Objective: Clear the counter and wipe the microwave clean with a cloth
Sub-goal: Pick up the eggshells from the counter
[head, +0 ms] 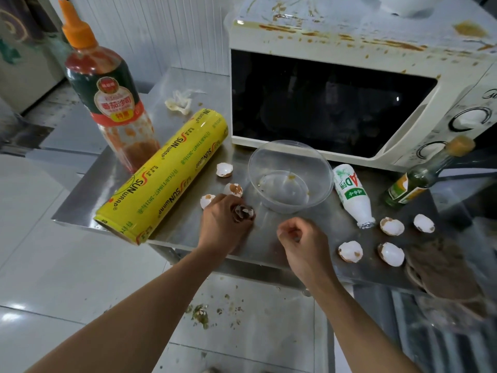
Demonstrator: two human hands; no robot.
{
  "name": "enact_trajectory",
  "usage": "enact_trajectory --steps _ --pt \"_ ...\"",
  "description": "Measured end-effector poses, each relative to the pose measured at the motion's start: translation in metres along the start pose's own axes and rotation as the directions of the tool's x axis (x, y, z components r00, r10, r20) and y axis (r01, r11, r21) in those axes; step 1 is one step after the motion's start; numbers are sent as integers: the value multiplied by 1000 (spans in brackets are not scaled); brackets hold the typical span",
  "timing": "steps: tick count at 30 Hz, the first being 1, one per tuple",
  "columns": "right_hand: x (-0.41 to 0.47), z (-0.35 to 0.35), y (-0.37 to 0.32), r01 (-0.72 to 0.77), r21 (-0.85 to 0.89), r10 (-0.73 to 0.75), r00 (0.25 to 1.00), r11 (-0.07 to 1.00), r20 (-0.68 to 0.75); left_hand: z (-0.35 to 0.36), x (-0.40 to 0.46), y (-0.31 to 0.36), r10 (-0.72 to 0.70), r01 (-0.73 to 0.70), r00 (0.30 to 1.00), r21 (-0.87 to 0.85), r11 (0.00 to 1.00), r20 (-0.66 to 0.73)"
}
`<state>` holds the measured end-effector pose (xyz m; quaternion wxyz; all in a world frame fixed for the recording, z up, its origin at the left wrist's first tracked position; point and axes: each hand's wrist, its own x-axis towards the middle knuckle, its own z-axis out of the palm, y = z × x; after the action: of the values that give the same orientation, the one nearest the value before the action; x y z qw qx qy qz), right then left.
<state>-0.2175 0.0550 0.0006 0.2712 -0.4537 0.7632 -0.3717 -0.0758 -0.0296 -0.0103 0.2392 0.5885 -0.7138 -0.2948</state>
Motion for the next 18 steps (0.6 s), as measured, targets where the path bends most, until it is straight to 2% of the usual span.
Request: enact_trajectory --steps 9,18 --pt "-2 -5 8 -21 -8 21 1000 1000 9 6 2 -5 -54 52 997 30 998 57" --pt "-2 -4 12 -16 -2 16 1000 1000 -4 16 2 -3 -34 28 996 70 997 83"
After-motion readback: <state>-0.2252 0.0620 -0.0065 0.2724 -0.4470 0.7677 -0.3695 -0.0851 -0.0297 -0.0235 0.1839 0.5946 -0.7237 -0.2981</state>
